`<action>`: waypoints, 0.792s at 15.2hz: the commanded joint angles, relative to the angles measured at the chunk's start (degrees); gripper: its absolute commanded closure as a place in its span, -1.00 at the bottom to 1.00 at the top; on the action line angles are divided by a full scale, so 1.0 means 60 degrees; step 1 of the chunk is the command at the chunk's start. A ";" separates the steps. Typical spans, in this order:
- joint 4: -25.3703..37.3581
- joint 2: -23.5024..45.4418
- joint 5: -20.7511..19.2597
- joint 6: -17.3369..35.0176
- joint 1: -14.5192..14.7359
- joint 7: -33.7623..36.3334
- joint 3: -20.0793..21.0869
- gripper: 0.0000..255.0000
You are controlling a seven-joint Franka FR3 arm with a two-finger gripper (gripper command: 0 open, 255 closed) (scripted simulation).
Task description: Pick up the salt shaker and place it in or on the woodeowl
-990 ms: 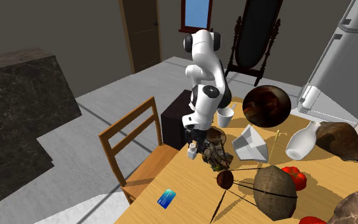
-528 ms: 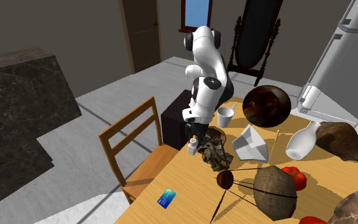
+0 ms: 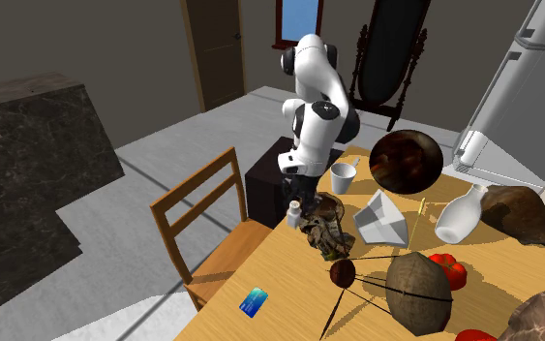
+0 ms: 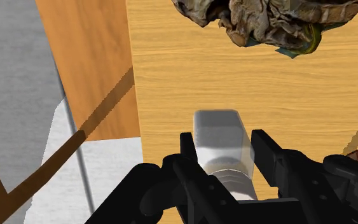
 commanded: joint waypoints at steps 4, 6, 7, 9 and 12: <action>-0.0804 -0.0778 0.0141 -0.0026 0.0214 0.0411 0.0210 1.00; -0.1348 -0.1235 0.0232 0.0031 0.0364 0.0705 0.0357 1.00; -0.1599 -0.1454 0.0282 0.0049 0.0443 0.0853 0.0433 1.00; -0.2065 -0.1872 0.0390 0.0067 0.0608 0.1152 0.0593 1.00; -0.2670 -0.2453 0.0571 0.0052 0.0869 0.1610 0.0851 1.00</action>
